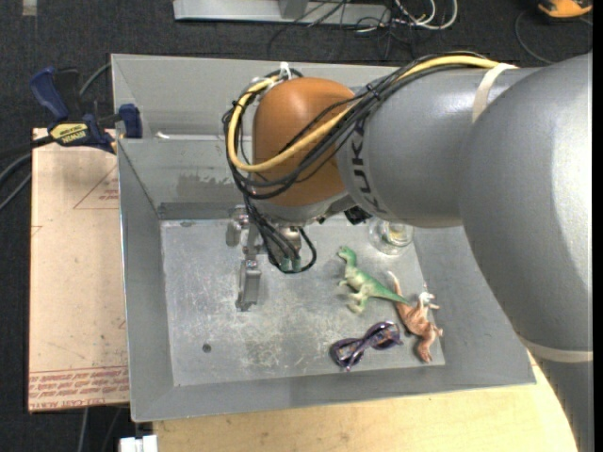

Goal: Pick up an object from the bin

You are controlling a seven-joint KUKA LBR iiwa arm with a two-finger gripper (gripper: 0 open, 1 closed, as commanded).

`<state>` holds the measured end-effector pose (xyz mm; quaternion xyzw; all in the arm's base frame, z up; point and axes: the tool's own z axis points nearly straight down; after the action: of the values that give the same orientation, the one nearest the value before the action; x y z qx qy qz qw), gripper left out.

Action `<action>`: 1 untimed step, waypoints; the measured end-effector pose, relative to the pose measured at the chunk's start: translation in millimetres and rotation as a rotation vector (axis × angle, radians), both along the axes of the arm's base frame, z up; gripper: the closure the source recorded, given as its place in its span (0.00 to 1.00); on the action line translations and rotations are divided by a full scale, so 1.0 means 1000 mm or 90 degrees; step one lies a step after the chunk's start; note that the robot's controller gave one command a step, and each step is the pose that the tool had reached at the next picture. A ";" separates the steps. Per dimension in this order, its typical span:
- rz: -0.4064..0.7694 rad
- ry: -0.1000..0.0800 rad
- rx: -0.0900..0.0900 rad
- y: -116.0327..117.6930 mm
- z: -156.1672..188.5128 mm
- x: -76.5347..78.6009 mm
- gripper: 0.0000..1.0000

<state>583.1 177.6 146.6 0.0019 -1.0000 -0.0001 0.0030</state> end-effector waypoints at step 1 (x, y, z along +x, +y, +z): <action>-0.003 -0.004 0.001 -0.001 0.005 0.002 1.00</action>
Offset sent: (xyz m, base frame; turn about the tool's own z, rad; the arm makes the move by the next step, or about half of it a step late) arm 0.0000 0.0000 0.0000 0.0000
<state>584.9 176.4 151.6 -0.0003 -1.0000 -0.0007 -0.0005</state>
